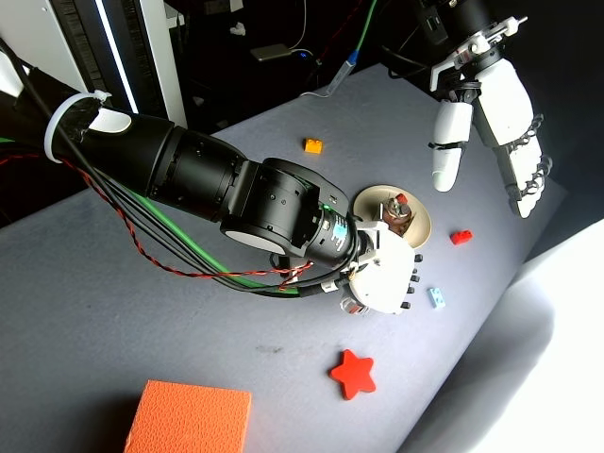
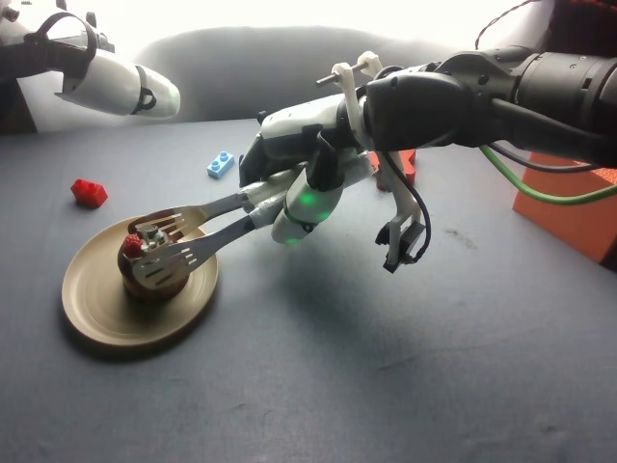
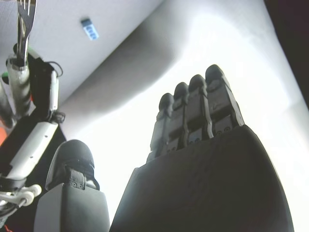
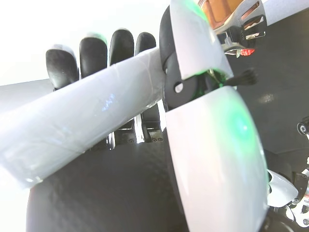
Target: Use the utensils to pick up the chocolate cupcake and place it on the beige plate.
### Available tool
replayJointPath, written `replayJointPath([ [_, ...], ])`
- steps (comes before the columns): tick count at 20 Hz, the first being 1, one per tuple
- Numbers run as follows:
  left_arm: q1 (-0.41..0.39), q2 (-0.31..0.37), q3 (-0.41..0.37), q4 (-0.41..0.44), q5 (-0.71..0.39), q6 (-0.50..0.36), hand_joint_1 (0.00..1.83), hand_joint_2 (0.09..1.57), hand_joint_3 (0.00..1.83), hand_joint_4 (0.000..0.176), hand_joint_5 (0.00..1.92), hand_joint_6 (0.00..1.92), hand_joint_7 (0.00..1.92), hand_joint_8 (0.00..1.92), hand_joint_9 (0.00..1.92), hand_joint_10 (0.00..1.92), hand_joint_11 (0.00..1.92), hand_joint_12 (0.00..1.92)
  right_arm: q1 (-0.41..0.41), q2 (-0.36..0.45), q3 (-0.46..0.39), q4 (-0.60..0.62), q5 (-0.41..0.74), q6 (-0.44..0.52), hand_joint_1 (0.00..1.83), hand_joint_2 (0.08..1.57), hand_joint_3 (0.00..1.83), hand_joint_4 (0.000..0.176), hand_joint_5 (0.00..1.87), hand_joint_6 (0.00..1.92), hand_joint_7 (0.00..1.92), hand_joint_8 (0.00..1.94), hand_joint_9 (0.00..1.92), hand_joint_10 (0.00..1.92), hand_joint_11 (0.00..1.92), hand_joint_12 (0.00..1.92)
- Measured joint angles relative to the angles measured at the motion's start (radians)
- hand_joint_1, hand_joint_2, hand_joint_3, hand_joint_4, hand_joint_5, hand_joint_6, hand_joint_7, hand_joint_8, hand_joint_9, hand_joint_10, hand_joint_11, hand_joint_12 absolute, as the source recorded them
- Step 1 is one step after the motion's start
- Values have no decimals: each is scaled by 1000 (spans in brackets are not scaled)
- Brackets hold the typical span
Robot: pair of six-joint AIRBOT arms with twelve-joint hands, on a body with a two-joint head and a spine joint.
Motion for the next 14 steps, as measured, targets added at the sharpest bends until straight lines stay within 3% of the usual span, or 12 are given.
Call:
replayJointPath([
  [2, 0, 0, 0, 0, 0, 0, 172, 1139, 2, 0, 83, 1, 88, 1, 75, 3, 1, 203, 0, 0, 0, 0, 0, 0, 1347, 1223, 0, 0, 724, 1123, 808, 1334, 714, 1652, 539, 1851],
  [5, 0, 0, 0, 0, 0, 0, 164, 1140, 1, 0, 84, 0, 94, 2, 71, 4, 0, 160, 0, 0, 0, 0, 0, 0, 1337, 1242, 3, 0, 703, 1217, 747, 1410, 652, 1654, 475, 1840],
  [6, 0, 0, 0, 0, 0, 0, 163, 1139, 0, 0, 76, 0, 96, 1, 70, 2, 0, 141, 0, 0, 0, 0, 0, 0, 1336, 1230, 0, 0, 739, 1147, 759, 1389, 706, 1649, 561, 1828],
  [10, 0, 0, 0, 0, 0, 0, 171, 1141, 0, 0, 58, 0, 73, 0, 55, 1, 0, 100, 0, 0, 0, 0, 0, 0, 1342, 1238, 1, 0, 773, 1060, 740, 1468, 646, 1714, 438, 1905],
  [11, 0, 0, 1, 0, 0, 0, 176, 1138, 0, 0, 74, 0, 90, 0, 73, 1, 0, 143, 0, 0, 0, 0, -1, 0, 1335, 1260, 7, 0, 637, 1183, 753, 1466, 639, 1747, 415, 1918],
  [12, 0, 0, 1, 0, 0, 0, 168, 1140, 1, 0, 69, 0, 87, 0, 70, 0, 0, 150, 0, 0, 0, 0, -1, 0, 1334, 1263, 6, 0, 628, 1195, 745, 1491, 638, 1744, 412, 1919],
  [14, 0, 0, 1, 0, 0, 0, 167, 1140, 0, 0, 77, 3, 80, 1, 49, 0, 0, 118, 0, 0, 0, 0, -1, 0, 1339, 1249, 0, 0, 711, 1153, 738, 1491, 650, 1694, 407, 1887],
])
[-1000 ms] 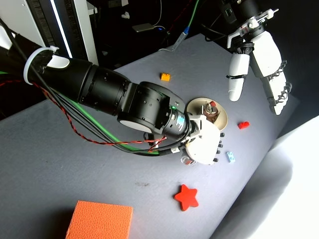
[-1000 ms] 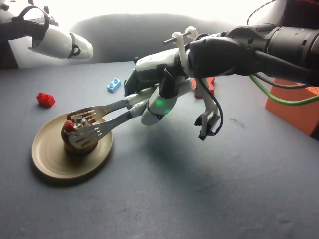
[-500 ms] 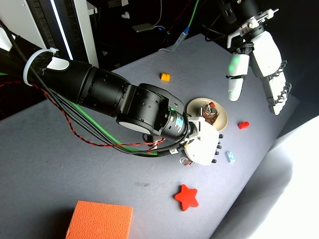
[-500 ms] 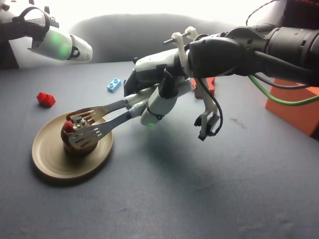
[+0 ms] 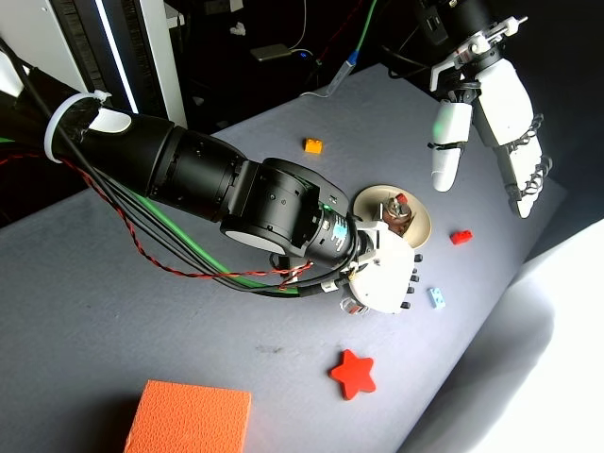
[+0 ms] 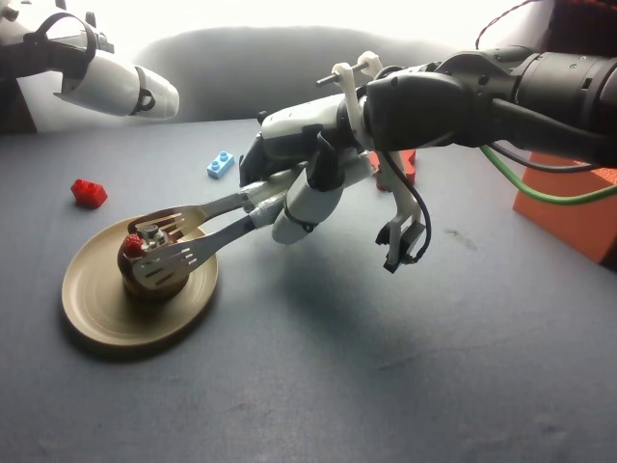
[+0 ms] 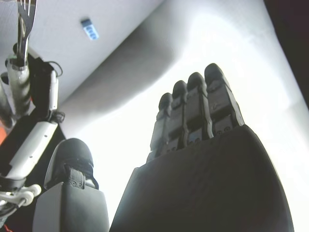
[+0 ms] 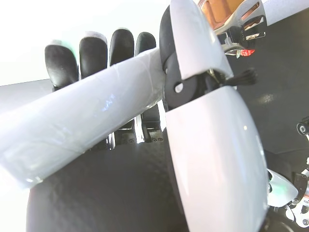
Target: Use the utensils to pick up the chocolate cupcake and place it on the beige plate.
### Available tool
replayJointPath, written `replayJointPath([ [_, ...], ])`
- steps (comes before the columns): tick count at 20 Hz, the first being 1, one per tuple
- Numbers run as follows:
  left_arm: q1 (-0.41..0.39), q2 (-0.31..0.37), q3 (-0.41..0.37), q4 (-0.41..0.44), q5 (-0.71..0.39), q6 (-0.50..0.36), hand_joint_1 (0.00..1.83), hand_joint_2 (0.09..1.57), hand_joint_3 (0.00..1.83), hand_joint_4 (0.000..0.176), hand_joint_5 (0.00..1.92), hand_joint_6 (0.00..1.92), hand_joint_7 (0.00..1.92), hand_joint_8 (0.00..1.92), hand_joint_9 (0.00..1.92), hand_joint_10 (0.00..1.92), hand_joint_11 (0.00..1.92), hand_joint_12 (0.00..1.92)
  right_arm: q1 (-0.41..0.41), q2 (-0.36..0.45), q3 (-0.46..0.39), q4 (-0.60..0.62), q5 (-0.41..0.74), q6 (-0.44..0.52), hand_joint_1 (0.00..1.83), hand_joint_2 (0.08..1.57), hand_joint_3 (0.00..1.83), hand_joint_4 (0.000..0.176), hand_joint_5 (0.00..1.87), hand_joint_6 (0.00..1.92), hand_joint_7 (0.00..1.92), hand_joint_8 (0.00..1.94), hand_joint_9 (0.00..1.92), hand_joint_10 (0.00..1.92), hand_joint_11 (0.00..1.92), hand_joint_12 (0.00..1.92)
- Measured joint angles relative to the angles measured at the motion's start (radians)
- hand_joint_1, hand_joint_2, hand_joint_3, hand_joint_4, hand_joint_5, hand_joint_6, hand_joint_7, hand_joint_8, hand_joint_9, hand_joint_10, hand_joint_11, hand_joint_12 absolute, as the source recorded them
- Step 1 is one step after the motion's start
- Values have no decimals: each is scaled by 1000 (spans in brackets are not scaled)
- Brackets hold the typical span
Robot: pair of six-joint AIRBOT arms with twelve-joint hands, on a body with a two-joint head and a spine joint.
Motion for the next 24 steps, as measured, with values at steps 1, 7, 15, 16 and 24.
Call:
replayJointPath([
  [1, 0, 0, 0, 0, 0, 0, 163, 1143, 1, 0, 72, 0, 72, 1, 37, 0, 0, 88, 0, 0, 0, 0, 0, 0, 1340, 1243, 0, 0, 740, 1118, 744, 1479, 654, 1687, 404, 1887],
  [7, 0, -6, 8, 0, 0, 0, 201, 1132, 0, 0, 79, 1, 90, 1, 73, 2, 0, 162, 0, 0, 0, 0, -1, 0, 1337, 1245, 1, 0, 701, 1190, 759, 1467, 644, 1661, 347, 1858],
  [15, 0, -6, 8, 0, -2, 0, 162, 1143, 1, 0, 64, 2, 75, 2, 51, 2, 0, 134, 0, 0, 0, 5, -8, 2, 1328, 1243, 0, 0, 688, 1268, 758, 1388, 685, 1630, 537, 1832],
  [16, 0, -6, 8, -1, -2, 0, 156, 1142, 1, 0, 64, 3, 71, 1, 45, 1, 0, 122, 0, 0, 0, 5, -9, 2, 1340, 1231, 0, 0, 716, 1175, 781, 1387, 703, 1628, 533, 1822],
  [24, 0, -6, 8, -12, -2, 0, 149, 1143, 3, 0, 59, 0, 70, 0, 47, 0, 0, 136, 0, 1, 0, 6, -9, 2, 1315, 1261, 1, 0, 673, 1251, 698, 1484, 657, 1678, 554, 1782],
])
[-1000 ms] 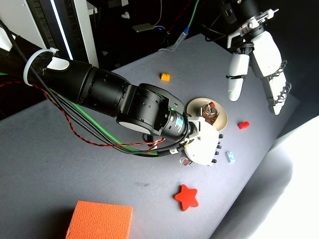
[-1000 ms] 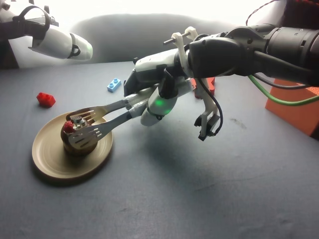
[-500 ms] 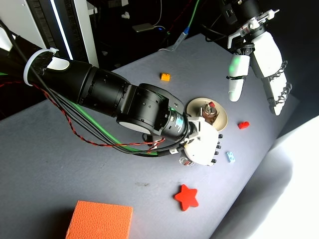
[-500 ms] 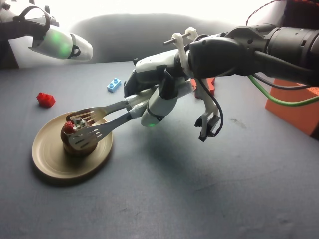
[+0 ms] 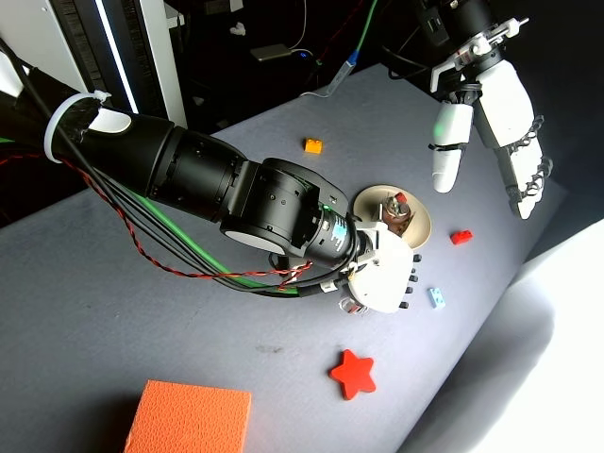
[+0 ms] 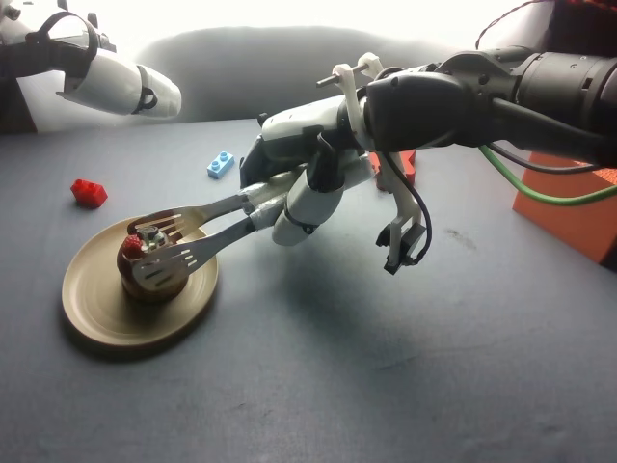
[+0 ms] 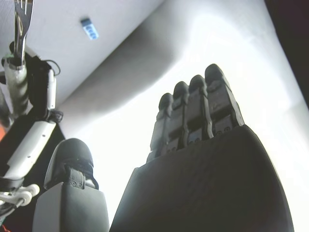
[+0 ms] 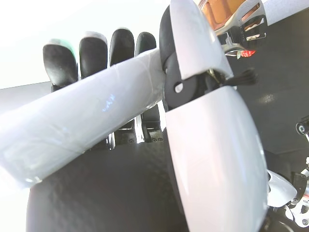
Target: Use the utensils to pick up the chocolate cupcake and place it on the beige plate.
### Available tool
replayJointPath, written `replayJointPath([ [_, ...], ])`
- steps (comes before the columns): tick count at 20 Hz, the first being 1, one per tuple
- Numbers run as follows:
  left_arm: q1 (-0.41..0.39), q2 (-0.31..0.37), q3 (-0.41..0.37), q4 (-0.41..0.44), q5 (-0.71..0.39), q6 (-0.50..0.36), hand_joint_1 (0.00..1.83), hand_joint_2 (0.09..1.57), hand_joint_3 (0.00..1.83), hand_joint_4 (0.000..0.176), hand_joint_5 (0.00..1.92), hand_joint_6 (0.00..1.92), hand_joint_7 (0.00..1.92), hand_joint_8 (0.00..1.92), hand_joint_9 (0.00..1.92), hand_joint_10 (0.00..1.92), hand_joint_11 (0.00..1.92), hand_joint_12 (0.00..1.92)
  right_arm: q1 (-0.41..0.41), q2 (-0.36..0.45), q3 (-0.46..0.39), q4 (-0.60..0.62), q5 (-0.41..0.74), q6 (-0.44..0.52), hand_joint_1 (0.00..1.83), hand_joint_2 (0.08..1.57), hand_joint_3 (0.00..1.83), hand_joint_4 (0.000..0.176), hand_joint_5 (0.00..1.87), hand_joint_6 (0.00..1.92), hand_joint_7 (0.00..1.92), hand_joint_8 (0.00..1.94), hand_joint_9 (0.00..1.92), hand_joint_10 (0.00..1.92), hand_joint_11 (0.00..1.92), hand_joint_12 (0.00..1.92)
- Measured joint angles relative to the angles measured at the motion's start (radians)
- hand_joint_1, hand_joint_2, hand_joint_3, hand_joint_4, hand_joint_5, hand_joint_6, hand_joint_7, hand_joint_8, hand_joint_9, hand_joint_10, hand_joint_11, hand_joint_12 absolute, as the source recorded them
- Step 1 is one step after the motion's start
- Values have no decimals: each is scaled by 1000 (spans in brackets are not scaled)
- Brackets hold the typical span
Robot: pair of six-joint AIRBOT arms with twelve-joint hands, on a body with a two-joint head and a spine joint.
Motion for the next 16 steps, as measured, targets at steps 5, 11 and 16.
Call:
replayJointPath([
  [5, 0, 0, 0, -3, 0, 0, 173, 1140, 1, 0, 48, 1, 51, 1, 15, 0, 0, 13, 0, 2, 0, 0, 0, 0, 1328, 1254, 0, 0, 666, 1324, 708, 1411, 678, 1629, 596, 1755],
  [11, 0, 0, 2, -5, 0, 0, 159, 1141, 0, 0, 42, 1, 45, 1, 11, 1, 2, 1, 0, 6, 0, 0, -3, 0, 1328, 1253, 0, 0, 676, 1211, 735, 1431, 679, 1698, 516, 1862],
  [16, 0, 0, 2, -5, 0, 0, 179, 1141, 0, 0, 61, 5, 68, 5, 39, 7, 29, 17, 0, 6, 0, 0, -3, 0, 1328, 1240, 0, 0, 736, 1168, 744, 1404, 671, 1673, 553, 1859],
])
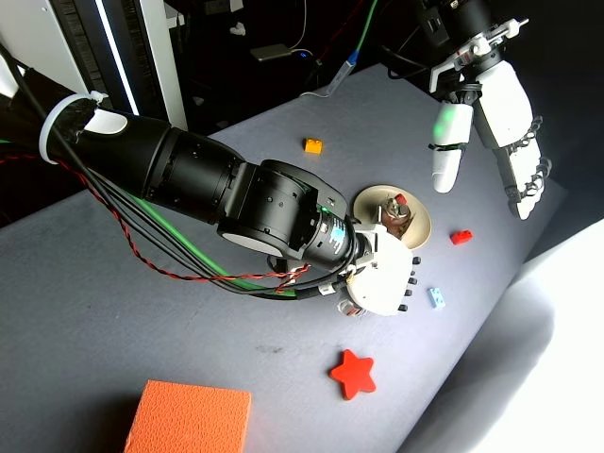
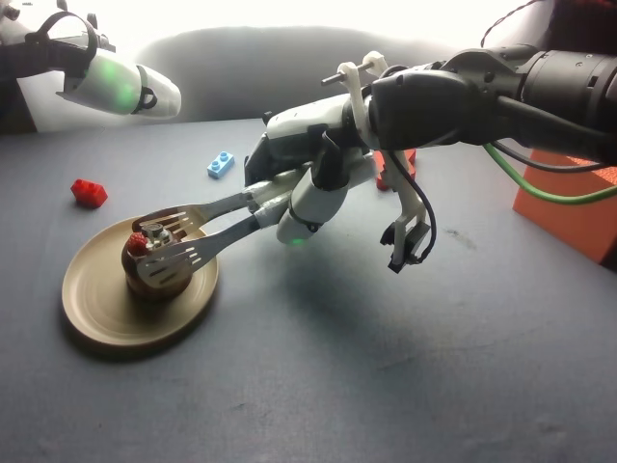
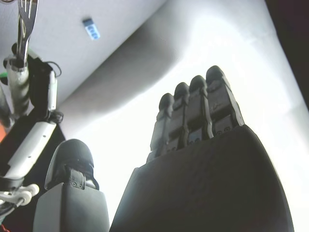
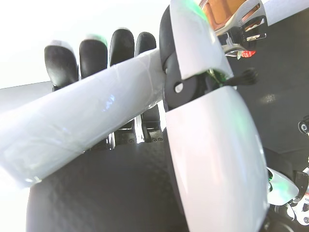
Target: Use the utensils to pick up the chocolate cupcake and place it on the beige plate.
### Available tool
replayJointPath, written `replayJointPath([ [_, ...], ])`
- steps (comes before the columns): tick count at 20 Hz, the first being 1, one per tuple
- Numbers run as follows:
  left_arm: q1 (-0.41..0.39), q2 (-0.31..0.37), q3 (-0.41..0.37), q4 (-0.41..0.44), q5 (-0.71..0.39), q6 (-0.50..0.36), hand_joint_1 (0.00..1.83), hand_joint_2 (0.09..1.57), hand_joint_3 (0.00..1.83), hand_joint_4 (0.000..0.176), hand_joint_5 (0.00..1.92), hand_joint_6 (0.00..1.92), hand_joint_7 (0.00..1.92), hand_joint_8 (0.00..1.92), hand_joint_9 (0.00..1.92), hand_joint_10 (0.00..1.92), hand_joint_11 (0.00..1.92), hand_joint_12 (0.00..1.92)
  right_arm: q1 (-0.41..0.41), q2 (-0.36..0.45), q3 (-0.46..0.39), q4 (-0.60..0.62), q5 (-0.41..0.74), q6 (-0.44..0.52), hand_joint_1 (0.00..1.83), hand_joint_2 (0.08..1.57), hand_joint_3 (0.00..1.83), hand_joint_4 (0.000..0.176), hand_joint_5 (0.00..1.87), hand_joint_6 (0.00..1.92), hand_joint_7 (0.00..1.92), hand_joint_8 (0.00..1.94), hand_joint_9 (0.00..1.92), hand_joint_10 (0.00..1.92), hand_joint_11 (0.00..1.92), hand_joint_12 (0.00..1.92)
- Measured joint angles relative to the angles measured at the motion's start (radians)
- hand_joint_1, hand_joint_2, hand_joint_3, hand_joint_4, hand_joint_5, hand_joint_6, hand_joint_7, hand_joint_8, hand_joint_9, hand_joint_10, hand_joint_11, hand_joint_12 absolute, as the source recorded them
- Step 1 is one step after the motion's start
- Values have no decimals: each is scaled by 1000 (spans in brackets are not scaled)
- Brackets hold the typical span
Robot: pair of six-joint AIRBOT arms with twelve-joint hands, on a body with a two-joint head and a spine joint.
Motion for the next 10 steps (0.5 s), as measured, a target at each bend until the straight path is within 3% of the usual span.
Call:
replayJointPath([
  [3, 0, 0, 0, 0, 0, 0, 128, 1145, 1, 0, 51, 2, 61, 3, 36, 5, 23, 19, 0, 0, 0, 0, 0, 0, 1338, 1250, 0, 0, 609, 1272, 766, 1389, 712, 1659, 568, 1815],
  [6, 0, 0, 0, 0, 0, 0, 129, 1147, 2, 0, 49, 1, 59, 2, 27, 0, 22, 20, 0, 0, 0, 0, 0, 0, 1328, 1247, 0, 0, 668, 1241, 741, 1424, 698, 1645, 605, 1801],
  [7, 0, 0, 0, 0, 0, 0, 130, 1146, 1, 0, 48, 1, 60, 2, 26, 0, 20, 20, 0, 0, 0, 0, 0, 0, 1187, 1264, 3, 0, 680, 1300, 725, 1522, 558, 1547, 588, 1818],
  [8, 0, 0, 0, 0, 0, 0, 148, 1142, 0, 0, 47, 0, 58, 1, 24, 0, 14, 19, 0, 0, 0, 0, 0, 0, 1296, 1268, 0, 0, 669, 1237, 695, 1523, 631, 1684, 571, 1851],
  [9, 0, 0, 0, 0, 0, 0, 173, 1138, 0, 0, 46, 0, 47, 0, 12, 0, 2, 15, 0, 0, 0, 0, 0, 0, 1424, 1240, 0, 0, 585, 749, 706, 1385, 643, 1666, 525, 1882],
  [10, 0, 0, 0, 0, 0, 0, 176, 1136, 0, 0, 49, 1, 50, 2, 15, 2, 5, 16, 0, 0, 0, 0, 0, 0, 1355, 1251, 0, 0, 610, 1101, 753, 1408, 683, 1698, 547, 1885],
])
